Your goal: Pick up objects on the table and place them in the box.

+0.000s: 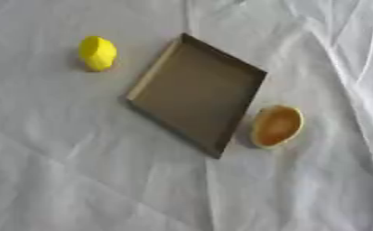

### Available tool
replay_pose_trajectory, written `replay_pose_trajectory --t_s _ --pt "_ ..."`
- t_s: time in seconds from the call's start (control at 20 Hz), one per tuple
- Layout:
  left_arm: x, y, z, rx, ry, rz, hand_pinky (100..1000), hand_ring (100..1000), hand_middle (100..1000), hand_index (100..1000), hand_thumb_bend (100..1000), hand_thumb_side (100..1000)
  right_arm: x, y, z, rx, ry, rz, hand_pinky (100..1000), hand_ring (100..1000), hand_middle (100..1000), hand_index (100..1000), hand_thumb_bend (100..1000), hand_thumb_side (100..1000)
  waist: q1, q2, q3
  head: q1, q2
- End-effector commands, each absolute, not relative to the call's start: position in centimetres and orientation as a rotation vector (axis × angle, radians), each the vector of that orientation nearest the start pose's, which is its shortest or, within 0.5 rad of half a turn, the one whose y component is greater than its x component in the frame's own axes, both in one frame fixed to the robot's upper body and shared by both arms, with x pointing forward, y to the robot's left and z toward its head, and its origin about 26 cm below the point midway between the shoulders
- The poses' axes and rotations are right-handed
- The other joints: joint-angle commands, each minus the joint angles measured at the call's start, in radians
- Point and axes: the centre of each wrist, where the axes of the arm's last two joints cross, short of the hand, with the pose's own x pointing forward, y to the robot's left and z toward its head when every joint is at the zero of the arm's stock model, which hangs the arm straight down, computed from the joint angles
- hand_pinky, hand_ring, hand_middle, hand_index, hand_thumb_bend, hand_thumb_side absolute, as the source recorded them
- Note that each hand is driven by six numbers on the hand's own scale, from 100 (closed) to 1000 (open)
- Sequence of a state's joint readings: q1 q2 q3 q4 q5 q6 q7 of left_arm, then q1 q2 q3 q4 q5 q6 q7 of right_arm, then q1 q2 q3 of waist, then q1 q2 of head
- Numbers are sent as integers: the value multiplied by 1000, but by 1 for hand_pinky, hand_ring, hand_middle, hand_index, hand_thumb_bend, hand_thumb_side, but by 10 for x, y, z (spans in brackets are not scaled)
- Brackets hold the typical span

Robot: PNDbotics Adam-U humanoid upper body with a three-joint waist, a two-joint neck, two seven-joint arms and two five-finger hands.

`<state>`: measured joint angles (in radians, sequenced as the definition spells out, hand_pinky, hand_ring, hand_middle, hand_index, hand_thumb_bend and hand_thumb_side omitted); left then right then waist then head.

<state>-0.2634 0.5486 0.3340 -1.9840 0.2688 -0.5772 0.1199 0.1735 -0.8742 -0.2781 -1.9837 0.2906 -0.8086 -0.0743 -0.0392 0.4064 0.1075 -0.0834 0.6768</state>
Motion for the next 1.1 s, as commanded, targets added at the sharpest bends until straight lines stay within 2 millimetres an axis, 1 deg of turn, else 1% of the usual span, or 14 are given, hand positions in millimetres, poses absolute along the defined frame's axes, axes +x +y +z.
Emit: replay_pose_trajectory --t_s 0.05,0.1,0.15,0.3,0.35,0.4,0.5,0.55,0.6,1.05,1.1 --pt "272 374 263 -420 3276 232 952 952 853 914 100 607 232 -416 220 962 2592 -1903 854 822 832 857 100 120 0 -21 0 2 -1" --pt "272 374 263 -421 3276 235 952 952 853 914 100 607 233 -415 221 976 2530 -1952 852 823 829 856 100 104 -2 -22 1 0 -2" --pt "272 374 263 -421 3276 237 952 952 853 914 100 607 233 -414 222 986 2478 -1992 852 825 831 856 100 158 -3 -23 2 -2 -4" --pt "272 374 263 -420 3279 244 952 952 854 914 100 609 237 -410 225 1005 2335 -2099 851 825 830 855 100 197 -6 -25 6 -6 -5" --pt "272 374 263 -419 3280 246 952 952 854 914 100 610 238 -408 226 1008 2301 -2122 852 825 830 855 100 206 -7 -26 8 -6 -5" --pt "272 374 262 -416 3281 248 953 953 854 914 100 612 239 -406 227 1006 2269 -2147 856 827 831 858 100 239 -8 -27 9 -7 -4" --pt "272 373 262 -410 3285 254 953 953 854 914 100 613 242 -402 231 1000 2222 -2187 857 827 831 858 100 258 -10 -29 13 -9 -3" --pt "273 373 262 -406 3287 256 954 954 854 914 100 613 244 -400 233 1000 2206 -2200 858 827 830 859 100 244 -11 -30 14 -11 -3" --pt "273 373 262 -402 3289 259 954 954 854 914 100 616 246 -398 236 999 2195 -2210 859 827 830 859 100 271 -12 -30 16 -13 -2" --pt "274 370 262 -367 3299 269 954 954 855 914 100 618 258 -381 261 962 2193 -2262 868 830 833 865 100 305 -12 -36 33 -34 1" --pt "274 369 262 -362 3300 271 954 954 855 914 100 619 260 -379 265 959 2187 -2271 870 833 837 871 100 330 -12 -37 36 -37 2"
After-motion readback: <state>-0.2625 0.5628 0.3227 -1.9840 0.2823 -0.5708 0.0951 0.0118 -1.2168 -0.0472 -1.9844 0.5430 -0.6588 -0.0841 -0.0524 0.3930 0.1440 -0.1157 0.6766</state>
